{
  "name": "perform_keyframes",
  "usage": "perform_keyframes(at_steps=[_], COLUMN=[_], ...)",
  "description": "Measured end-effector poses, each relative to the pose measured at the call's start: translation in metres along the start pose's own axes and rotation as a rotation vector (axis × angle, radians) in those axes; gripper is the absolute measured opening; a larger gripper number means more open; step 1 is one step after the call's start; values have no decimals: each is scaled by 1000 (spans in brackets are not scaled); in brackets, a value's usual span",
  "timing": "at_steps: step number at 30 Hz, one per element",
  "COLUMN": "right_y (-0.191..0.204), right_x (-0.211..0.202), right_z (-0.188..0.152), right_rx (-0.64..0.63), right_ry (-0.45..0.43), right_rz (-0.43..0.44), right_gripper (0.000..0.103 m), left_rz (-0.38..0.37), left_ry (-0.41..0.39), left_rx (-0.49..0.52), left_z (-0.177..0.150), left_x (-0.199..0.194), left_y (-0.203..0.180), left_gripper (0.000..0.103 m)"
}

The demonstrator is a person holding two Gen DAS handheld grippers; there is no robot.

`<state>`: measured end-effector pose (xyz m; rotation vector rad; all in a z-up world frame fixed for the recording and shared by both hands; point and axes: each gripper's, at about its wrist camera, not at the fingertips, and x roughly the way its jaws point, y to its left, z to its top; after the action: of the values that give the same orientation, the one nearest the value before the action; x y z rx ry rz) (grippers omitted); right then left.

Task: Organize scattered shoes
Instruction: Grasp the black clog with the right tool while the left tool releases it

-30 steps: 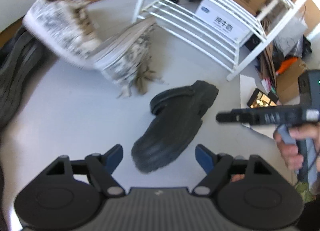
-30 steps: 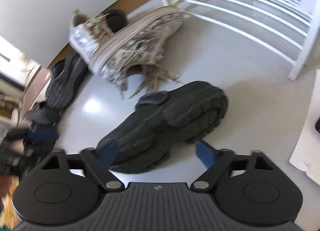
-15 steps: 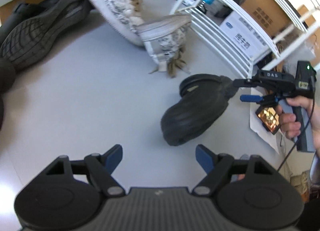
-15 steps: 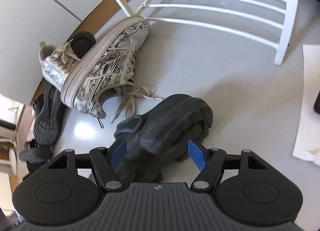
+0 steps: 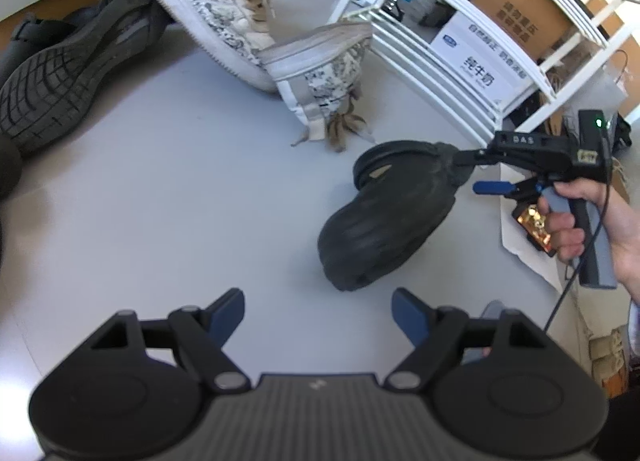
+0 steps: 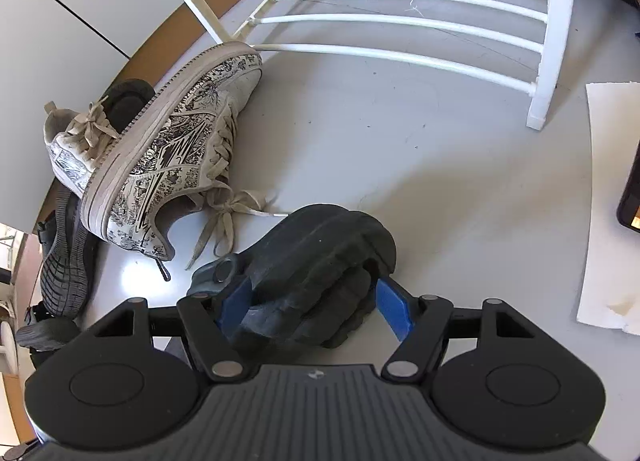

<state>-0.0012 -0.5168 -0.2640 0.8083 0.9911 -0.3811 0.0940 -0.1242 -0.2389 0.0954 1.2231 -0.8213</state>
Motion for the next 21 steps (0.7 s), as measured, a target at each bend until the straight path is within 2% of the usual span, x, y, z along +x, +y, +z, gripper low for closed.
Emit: perform_keyframes(at_steps=[3, 9, 12, 17, 19, 21], right_y=[-2, -19, -28, -29, -23, -18], right_x=[-4, -10, -16, -26, -30, -32], right_z=[-1, -8, -11, -17, -16, -16], right_rx=[-36, -26, -27, -57, -98, -122], right_ry=[-2, -5, 4, 27, 50, 63], right_rz=[-6, 3, 0, -51, -103, -131], right_gripper=[74, 84, 85, 85, 85, 81], left_rz=[-1, -1, -4, 0, 2, 3], left_ry=[2, 6, 11, 11, 10, 11], left_rx=[-1, 7, 7, 5, 4, 1], left_z=[-1, -1, -2, 0, 1, 1], left_x=[1, 3, 5, 6, 6, 6], left_y=[0, -2, -3, -4, -4, -4], left_gripper=[83, 83, 83, 83, 83, 83])
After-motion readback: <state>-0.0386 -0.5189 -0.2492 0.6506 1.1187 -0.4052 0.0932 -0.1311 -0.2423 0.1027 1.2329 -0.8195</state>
